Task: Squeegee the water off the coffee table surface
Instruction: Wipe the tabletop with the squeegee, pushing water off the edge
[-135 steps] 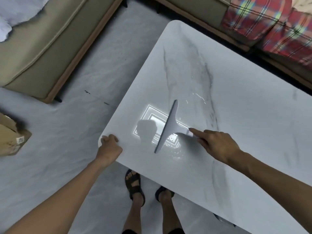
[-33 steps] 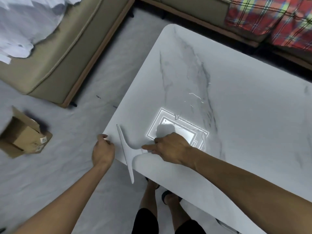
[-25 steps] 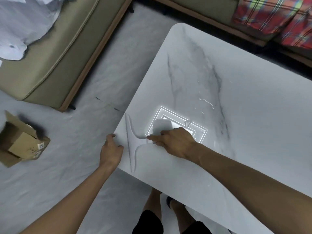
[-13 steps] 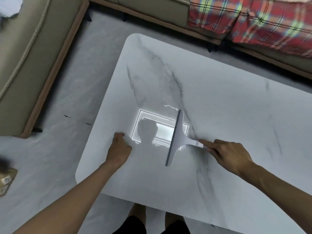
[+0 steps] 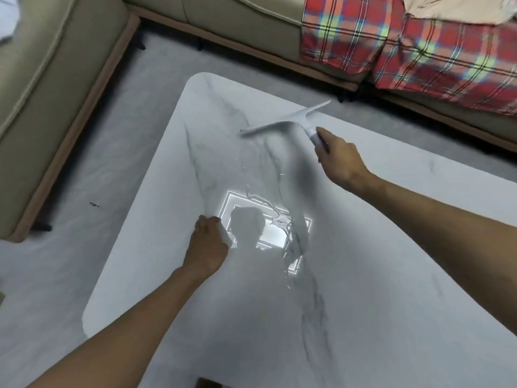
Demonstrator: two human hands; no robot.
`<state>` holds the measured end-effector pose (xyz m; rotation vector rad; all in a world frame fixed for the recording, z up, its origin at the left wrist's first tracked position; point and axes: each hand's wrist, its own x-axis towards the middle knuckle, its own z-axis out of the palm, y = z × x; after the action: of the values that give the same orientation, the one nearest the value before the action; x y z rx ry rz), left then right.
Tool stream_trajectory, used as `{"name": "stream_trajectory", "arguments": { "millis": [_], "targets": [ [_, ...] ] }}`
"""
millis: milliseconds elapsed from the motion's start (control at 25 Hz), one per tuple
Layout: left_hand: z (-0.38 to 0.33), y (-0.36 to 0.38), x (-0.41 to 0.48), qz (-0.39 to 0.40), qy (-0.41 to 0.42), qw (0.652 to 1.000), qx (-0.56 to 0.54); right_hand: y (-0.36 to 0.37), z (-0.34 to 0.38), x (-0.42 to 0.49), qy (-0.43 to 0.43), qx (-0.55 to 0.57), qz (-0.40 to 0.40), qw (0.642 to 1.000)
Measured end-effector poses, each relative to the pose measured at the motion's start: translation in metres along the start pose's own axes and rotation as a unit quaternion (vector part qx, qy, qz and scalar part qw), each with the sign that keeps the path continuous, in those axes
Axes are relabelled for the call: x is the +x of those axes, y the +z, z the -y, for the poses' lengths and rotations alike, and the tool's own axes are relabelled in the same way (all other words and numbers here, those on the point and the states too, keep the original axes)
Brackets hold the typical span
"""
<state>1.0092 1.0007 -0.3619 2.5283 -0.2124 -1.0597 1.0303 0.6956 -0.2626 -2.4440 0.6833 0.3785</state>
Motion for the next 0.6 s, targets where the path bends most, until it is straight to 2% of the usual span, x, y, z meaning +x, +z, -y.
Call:
{"name": "stream_trajectory", "arguments": {
  "millis": [120, 240, 400, 600],
  "targets": [
    [-0.008, 0.008, 0.012, 0.037, -0.036, 0.999, 0.016, 0.009, 0.025, 0.066, 0.01, 0.006, -0.009, 1.0],
    [-0.013, 0.01, 0.022, 0.046, -0.065, 0.997, 0.011, 0.026, 0.033, 0.067, -0.032, -0.038, -0.004, 0.999],
    [-0.021, 0.008, 0.025, 0.065, -0.072, 0.995, -0.002, 0.036, -0.008, -0.007, -0.072, -0.082, 0.062, 0.992],
    [-0.023, 0.006, 0.023, 0.073, -0.065, 0.995, -0.011, 0.001, -0.08, -0.116, -0.043, -0.178, 0.152, 0.971]
  ]
}}
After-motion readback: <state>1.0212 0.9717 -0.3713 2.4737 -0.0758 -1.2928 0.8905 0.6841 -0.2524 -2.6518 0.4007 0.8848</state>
